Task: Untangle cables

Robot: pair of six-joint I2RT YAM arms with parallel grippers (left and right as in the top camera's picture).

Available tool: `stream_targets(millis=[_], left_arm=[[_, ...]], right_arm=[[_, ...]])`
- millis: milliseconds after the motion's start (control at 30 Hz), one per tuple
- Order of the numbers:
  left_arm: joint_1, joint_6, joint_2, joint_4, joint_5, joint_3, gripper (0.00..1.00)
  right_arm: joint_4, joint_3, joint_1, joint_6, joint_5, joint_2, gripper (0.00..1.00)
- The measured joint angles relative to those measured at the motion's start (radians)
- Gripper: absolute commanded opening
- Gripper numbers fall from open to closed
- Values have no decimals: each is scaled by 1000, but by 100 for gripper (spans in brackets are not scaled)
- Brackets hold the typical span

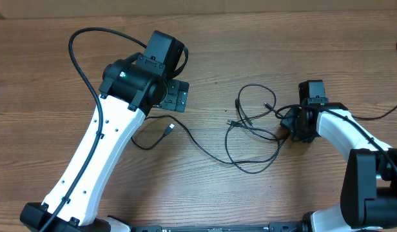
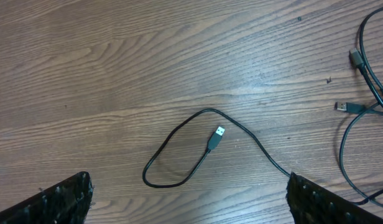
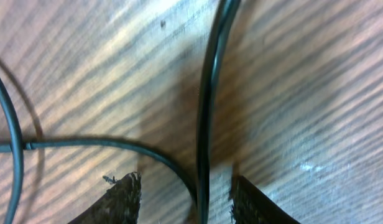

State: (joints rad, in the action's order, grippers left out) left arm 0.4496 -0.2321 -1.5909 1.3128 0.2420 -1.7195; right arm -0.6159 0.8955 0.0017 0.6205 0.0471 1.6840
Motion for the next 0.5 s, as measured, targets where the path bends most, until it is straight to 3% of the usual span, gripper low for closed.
stream_targets(millis=[67, 100, 200, 500], left_arm=[[0, 0, 0, 0, 0, 0, 100], [0, 0, 0, 0, 0, 0, 100], [0, 0, 0, 0, 0, 0, 100], [0, 0, 0, 0, 0, 0, 100]], right_arm=[[25, 0, 0, 0, 21, 0, 37], [43, 0, 0, 1, 34, 0, 25], [65, 0, 0, 5, 54, 0, 6], [41, 2, 0, 3, 62, 0, 4]])
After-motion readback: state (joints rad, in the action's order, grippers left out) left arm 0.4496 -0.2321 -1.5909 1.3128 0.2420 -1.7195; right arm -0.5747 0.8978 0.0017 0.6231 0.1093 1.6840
